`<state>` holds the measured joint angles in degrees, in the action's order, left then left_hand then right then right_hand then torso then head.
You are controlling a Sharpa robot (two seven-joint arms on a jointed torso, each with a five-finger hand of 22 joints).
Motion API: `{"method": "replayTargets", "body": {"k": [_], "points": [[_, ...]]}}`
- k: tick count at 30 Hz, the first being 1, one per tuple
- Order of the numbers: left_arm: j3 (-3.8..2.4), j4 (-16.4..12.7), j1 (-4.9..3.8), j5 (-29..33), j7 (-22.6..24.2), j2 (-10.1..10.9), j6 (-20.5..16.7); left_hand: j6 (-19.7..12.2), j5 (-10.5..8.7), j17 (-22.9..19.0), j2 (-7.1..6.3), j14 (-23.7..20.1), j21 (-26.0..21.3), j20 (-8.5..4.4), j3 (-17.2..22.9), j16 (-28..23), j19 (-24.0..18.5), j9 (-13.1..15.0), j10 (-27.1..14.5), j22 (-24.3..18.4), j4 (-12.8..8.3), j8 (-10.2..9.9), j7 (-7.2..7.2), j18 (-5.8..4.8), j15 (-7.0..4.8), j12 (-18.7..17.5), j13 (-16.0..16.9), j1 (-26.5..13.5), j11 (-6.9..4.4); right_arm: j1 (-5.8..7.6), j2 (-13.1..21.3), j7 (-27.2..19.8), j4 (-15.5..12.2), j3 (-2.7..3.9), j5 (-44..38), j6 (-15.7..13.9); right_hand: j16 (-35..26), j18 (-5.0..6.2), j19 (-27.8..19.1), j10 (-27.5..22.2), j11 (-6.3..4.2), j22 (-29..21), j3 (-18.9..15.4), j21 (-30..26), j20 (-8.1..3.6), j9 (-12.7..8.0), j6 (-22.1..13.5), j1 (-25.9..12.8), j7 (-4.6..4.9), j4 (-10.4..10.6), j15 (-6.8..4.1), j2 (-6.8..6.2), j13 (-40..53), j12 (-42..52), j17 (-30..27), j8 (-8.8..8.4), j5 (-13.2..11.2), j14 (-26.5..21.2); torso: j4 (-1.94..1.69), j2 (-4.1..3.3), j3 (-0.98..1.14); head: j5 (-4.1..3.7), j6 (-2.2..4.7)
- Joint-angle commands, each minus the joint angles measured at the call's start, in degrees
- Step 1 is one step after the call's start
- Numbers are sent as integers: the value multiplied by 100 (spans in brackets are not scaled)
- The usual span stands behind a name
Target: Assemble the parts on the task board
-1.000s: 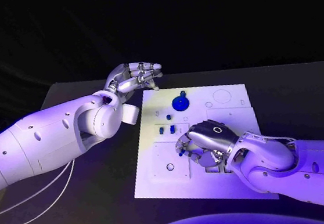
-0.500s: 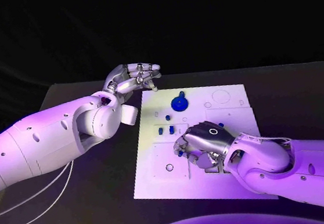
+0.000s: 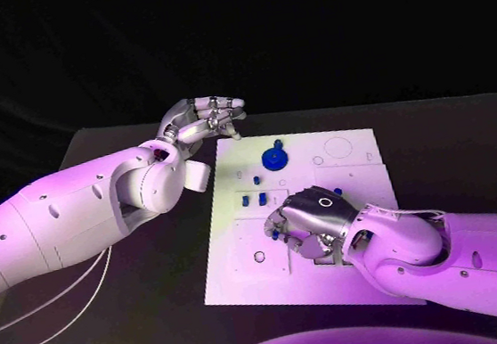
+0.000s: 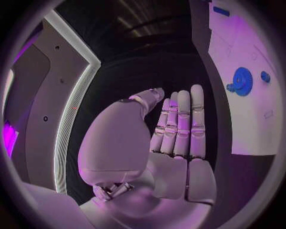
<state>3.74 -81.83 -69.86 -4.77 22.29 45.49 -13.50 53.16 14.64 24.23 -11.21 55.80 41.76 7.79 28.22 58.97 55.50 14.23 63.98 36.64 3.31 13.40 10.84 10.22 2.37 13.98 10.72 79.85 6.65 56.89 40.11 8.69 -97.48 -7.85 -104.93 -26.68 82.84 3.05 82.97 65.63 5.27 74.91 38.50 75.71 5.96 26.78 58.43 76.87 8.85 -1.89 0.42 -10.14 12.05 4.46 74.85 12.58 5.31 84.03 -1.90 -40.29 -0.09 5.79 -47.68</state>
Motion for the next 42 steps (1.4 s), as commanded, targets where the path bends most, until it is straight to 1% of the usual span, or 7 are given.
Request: {"method": "replayTargets", "body": {"k": [1,11,17,21,27,33,42], "points": [[-5,-5,-5,29,11,-6,101,-29,25,-5,19,8,-35,10,-25,-20,12,-9,-29,-5,9,-36,5,20,41,24,10,30,8,-18,50,86,-4,-16,-64,-39,-70,49,-105,-233,63,871,-26,-226,48,-63,-194,-11,45,-9,76,-120,-73,-91,-106,-120,27,266,2,1,4,-14,10],[-4,1,-4,29,17,2,94,-15,28,-17,64,8,-28,3,-4,-21,24,-10,-34,4,-28,-30,-1,26,31,58,19,101,2,116,454,135,-361,14,46,-321,-138,104,-224,-401,106,773,-5,-480,98,-91,-274,-12,57,-37,105,-168,-141,-68,-236,-181,51,226,3,5,6,-81,57],[-3,17,-4,29,22,-5,92,-12,29,-21,76,7,-22,0,2,-23,28,-12,-36,9,-40,-29,-1,27,29,67,21,122,0,452,974,174,-724,61,444,-206,-152,112,-227,-414,89,759,-65,-511,118,-102,-296,-112,-6,0,100,-247,-174,-11,-264,-202,67,216,11,6,-3,-210,124],[2,35,-3,29,20,-23,101,-12,29,-21,76,7,-22,0,2,-23,28,-12,-36,9,-40,-29,-1,27,29,67,21,122,0,693,1276,193,-814,92,722,78,-150,109,-213,-398,82,766,-81,-493,117,-105,-308,-135,-34,11,94,-261,-181,15,-262,-210,69,217,13,6,-1,-332,183],[16,53,-1,29,16,-58,130,-12,29,-21,76,7,-22,0,2,-23,28,-12,-36,9,-40,-29,-1,27,29,67,21,122,0,968,1595,273,-690,107,845,945,-178,142,-280,-630,105,675,-500,-703,136,-149,-536,-379,-158,165,117,-445,-283,20,-328,-337,225,201,-2,0,1,-471,245],[22,54,-1,26,23,-62,137,-12,29,-21,76,7,-22,0,2,-23,28,-12,-36,9,-40,-29,-1,27,29,67,21,122,0,1029,1721,296,-588,106,683,1344,-163,165,-309,-771,110,600,-1124,-872,141,-177,-614,-269,-212,300,125,-384,-352,132,-322,-394,252,204,3,-6,9,-479,248],[24,55,0,8,27,-54,128,-8,27,-25,80,7,-18,-2,2,-24,29,-12,-36,14,-48,-27,-2,27,28,76,23,131,-1,1033,1694,222,-578,95,496,1374,-197,158,-275,-746,99,599,-1291,-870,136,-191,-550,-105,-231,370,107,-246,-375,259,-398,-385,270,185,-13,-3,7,-460,230]]}}
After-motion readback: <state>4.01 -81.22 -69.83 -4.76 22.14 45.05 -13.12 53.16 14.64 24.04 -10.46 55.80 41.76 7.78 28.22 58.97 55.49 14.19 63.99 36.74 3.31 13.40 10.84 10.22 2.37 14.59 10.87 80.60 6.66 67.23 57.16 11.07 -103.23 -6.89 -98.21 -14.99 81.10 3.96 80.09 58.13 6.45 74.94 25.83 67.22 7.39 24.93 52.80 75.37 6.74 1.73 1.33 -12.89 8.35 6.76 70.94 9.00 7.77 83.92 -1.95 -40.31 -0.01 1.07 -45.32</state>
